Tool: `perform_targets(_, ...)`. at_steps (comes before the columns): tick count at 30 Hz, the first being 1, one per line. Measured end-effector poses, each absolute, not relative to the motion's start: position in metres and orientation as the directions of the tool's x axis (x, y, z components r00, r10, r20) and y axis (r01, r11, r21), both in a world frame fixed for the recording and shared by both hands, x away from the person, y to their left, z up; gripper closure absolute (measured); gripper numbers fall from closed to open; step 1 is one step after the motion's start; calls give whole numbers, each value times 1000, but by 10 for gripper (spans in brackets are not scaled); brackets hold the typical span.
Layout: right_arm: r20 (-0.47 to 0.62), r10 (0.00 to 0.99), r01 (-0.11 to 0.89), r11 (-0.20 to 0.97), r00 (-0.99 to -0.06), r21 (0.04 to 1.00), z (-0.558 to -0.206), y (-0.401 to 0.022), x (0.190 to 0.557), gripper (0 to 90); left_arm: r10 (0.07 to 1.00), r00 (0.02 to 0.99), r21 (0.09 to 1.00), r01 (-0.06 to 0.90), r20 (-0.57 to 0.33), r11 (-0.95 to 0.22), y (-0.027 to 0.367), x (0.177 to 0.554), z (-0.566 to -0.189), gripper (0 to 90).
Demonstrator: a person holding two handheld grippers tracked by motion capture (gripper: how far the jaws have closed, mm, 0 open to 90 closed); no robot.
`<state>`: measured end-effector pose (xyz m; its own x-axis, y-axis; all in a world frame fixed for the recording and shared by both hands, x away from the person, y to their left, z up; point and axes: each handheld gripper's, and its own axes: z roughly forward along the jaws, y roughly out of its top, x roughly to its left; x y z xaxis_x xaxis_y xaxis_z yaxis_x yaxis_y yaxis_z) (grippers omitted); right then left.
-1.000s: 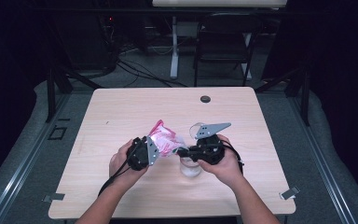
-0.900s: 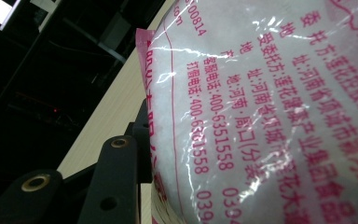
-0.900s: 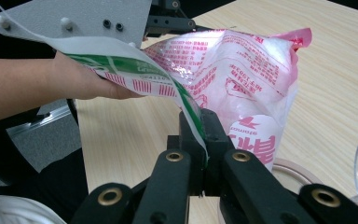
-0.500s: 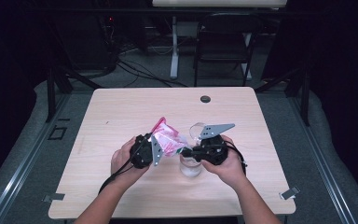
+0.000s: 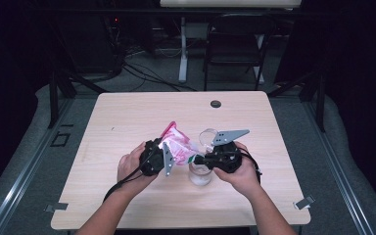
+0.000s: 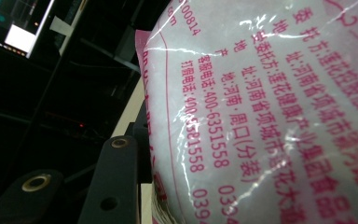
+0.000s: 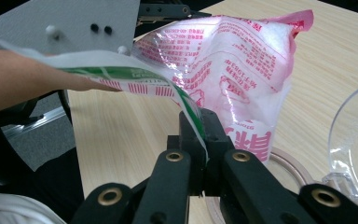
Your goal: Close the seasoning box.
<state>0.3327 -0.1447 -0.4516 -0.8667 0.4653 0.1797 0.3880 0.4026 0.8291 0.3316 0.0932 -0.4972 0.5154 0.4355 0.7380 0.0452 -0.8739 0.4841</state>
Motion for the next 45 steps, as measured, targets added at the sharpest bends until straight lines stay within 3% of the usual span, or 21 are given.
perform_targets(19, 164, 472, 379, 407, -866, 831, -452, -145, 332, 900, 317, 437, 361, -19, 842, -932, 86, 327, -491, 611)
perform_targets(45, 162, 480, 384, 412, -862, 826, -454, -145, 333, 900, 213, 374, 253, -59, 903, -966, 79, 323, -489, 613)
